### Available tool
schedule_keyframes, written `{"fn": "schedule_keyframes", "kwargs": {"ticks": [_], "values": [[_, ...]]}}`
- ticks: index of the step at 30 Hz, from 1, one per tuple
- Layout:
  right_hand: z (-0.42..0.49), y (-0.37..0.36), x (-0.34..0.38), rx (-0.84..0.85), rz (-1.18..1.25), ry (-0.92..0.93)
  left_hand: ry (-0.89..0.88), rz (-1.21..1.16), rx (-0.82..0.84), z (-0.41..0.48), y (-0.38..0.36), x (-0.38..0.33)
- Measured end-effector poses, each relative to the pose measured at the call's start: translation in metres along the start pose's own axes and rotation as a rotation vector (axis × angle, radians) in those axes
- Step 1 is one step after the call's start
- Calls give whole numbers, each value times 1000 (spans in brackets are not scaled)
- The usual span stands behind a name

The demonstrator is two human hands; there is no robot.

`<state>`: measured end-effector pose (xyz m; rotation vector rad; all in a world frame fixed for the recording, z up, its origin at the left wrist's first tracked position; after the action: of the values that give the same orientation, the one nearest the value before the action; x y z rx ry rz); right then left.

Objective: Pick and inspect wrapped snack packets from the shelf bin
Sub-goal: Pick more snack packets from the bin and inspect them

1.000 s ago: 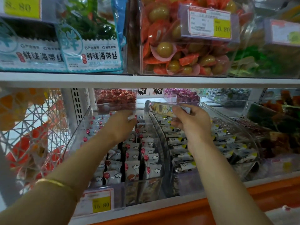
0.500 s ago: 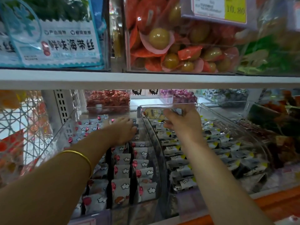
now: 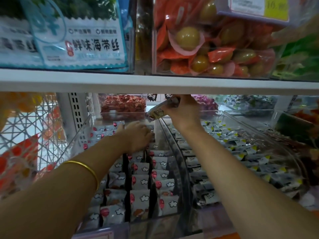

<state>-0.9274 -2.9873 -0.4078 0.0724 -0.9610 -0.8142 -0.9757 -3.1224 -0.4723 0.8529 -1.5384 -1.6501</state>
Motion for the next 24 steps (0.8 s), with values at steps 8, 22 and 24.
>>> {"fn": "schedule_keyframes", "kwargs": {"ticks": [8,22,24], "values": [[8,-6,-4,45,-66,30,7,52,-9,6,-8,-10],[13,-47,6,391,-583,236,30,-290,-31,-30,11,-6],[12,-55,5,460,-739,265,56,-352,-102,-39,15,-1]]}}
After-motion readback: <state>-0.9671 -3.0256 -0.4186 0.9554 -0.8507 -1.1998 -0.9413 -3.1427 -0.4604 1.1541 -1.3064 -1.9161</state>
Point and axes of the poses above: each hand's wrist, its own z-axis towards the middle knuckle, its own y-axis out of the back of the hand, x = y × z, the point moved 3 cm from there along z, towards the middle knuckle, and after that the axes turned 1 degree about z, right-handed, at the moved point
